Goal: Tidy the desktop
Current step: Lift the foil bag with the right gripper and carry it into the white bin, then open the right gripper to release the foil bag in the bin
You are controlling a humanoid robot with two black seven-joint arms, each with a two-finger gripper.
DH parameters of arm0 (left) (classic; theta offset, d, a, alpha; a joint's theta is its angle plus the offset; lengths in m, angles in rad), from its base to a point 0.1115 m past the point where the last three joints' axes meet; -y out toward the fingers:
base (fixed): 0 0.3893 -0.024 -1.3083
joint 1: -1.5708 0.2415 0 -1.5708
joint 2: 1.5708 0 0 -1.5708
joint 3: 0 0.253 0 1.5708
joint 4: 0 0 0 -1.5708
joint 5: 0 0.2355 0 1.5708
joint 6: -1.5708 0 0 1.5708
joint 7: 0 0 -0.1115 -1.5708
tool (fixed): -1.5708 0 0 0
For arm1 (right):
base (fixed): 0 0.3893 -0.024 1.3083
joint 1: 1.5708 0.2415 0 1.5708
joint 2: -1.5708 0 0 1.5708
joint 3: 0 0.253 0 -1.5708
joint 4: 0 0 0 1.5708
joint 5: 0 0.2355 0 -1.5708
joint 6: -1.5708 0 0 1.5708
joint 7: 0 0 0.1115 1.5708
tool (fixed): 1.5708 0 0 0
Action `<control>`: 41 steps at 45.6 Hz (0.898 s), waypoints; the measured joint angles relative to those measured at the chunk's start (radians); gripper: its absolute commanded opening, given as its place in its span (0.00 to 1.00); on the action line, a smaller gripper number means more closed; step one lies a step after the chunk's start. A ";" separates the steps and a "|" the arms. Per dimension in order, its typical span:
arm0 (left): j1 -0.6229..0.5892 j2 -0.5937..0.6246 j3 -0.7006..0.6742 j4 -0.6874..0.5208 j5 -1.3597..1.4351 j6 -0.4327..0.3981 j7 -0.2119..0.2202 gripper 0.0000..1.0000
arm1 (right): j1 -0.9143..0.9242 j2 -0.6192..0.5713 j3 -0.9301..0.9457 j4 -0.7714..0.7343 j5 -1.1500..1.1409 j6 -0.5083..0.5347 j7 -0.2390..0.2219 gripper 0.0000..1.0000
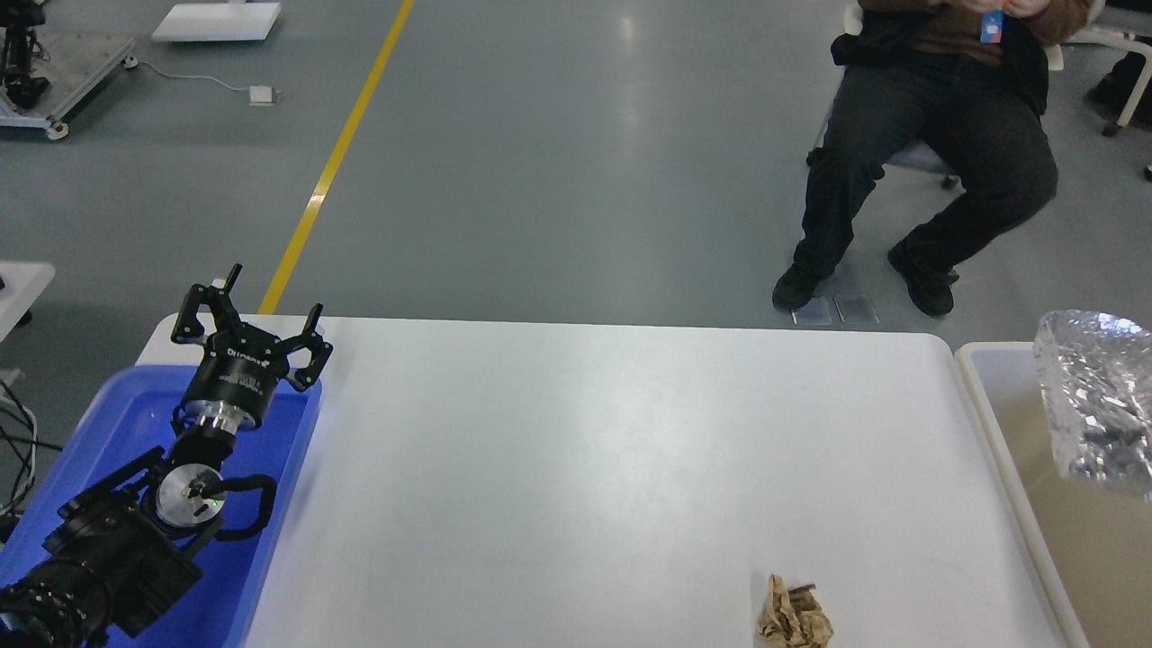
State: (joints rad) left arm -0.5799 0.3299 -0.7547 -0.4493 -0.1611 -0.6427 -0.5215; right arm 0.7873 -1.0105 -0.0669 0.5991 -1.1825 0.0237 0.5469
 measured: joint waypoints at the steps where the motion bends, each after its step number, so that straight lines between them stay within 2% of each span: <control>1: 0.000 0.000 0.000 0.000 0.000 0.000 0.000 1.00 | -0.015 0.021 0.001 -0.040 0.005 -0.002 0.001 0.00; 14: 0.001 0.000 0.000 0.000 0.000 0.000 0.000 1.00 | -0.141 0.211 -0.004 -0.331 0.074 -0.047 -0.006 0.00; 22: 0.001 0.000 0.000 0.000 0.000 0.000 0.000 1.00 | -0.183 0.296 -0.006 -0.426 0.161 -0.059 -0.041 0.00; 28: 0.001 0.000 0.000 0.000 0.000 0.002 0.000 1.00 | -0.202 0.340 -0.006 -0.459 0.279 -0.059 -0.095 0.00; 41: 0.002 0.000 0.000 0.000 0.000 0.002 -0.001 1.00 | -0.220 0.390 -0.001 -0.483 0.643 -0.041 -0.267 0.00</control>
State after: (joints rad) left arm -0.5783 0.3298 -0.7547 -0.4494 -0.1609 -0.6410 -0.5222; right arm 0.5676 -0.6202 -0.0678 0.1161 -0.5390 -0.0176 0.2800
